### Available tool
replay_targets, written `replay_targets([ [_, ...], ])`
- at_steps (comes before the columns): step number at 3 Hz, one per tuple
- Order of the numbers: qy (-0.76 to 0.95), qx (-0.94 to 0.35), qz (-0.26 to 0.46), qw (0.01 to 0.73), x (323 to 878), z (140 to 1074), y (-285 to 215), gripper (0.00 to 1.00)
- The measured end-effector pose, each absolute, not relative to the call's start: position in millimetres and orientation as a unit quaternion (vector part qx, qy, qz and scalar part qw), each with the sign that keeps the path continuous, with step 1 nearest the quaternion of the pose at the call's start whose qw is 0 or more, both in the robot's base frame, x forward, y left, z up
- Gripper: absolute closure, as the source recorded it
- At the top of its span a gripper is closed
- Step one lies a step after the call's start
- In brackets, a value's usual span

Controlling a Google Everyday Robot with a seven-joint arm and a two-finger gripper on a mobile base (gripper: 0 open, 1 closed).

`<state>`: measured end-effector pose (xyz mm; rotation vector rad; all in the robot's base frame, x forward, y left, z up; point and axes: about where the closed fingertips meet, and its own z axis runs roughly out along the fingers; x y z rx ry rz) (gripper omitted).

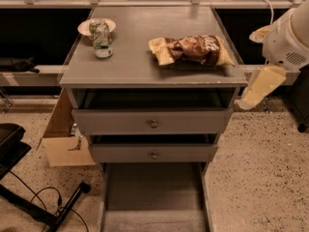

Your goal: Place brown chip bag into bottom drawer

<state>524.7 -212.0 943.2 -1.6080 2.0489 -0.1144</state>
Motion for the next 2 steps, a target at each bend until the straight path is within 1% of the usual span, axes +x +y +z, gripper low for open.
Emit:
replay_targets([
  [1,0.736,-0.580,-0.053,0.345,591,918,-210,0.00],
  [2,0.716,-0.562,-0.075,0.408,643,927,-210,0.00],
])
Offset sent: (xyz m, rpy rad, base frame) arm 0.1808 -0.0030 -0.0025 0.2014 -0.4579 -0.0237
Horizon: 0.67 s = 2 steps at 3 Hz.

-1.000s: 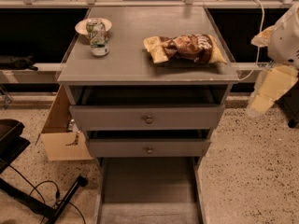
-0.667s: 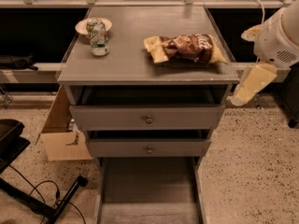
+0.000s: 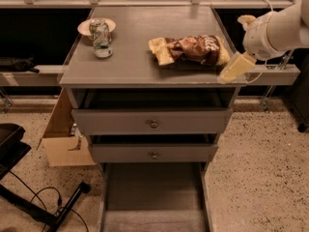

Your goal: Place brown chip bag into bottom drawer

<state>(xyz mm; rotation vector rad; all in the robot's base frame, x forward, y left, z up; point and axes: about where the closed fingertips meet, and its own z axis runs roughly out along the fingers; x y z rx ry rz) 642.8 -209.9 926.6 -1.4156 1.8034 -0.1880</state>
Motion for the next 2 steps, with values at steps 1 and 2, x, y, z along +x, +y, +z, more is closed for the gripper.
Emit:
replay_targets([
  [1,0.699,-0.549,-0.081,0.452,692,937,-210,0.00],
  [2,0.693,-0.537,-0.071,0.476,732,943,-207,0.00],
])
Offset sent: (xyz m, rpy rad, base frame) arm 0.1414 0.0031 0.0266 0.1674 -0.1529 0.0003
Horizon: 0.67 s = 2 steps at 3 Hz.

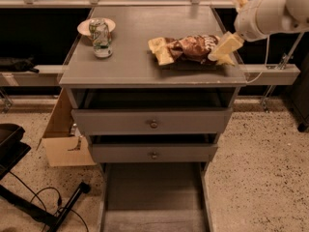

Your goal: Place brown chip bag into bottom drawer

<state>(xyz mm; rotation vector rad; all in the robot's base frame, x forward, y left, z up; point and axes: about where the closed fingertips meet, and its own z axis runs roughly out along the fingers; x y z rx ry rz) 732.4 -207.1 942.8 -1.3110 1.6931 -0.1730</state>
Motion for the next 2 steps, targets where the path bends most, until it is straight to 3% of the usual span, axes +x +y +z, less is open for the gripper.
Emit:
replay_targets([
  [1,0.699,-0.524,-0.050,0.485,763.8,933.0,-203.8,0.19],
  [2,0.698,-0.520,-0.048,0.489,769.9,933.7,-204.4,0.50],
])
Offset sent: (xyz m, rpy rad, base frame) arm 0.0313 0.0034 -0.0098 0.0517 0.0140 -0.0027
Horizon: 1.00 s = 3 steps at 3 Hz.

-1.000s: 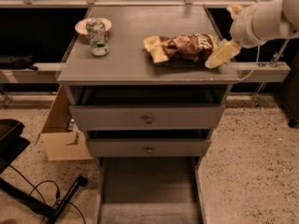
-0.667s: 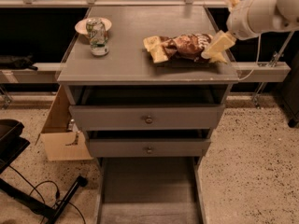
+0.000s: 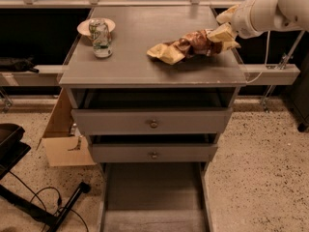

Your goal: Place brown chip bag into bottom drawer

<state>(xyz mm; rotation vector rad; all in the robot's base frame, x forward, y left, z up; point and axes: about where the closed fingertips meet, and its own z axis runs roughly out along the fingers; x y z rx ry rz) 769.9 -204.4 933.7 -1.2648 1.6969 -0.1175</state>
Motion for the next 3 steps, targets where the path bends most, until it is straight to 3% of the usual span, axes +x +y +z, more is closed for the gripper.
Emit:
replay_targets([
  [2,0.698,-0.521,-0.048,0.489,769.9,933.6,-204.3,1.00],
  [3,0.698,-0.521,-0.048,0.489,769.9,933.6,-204.3,1.00],
])
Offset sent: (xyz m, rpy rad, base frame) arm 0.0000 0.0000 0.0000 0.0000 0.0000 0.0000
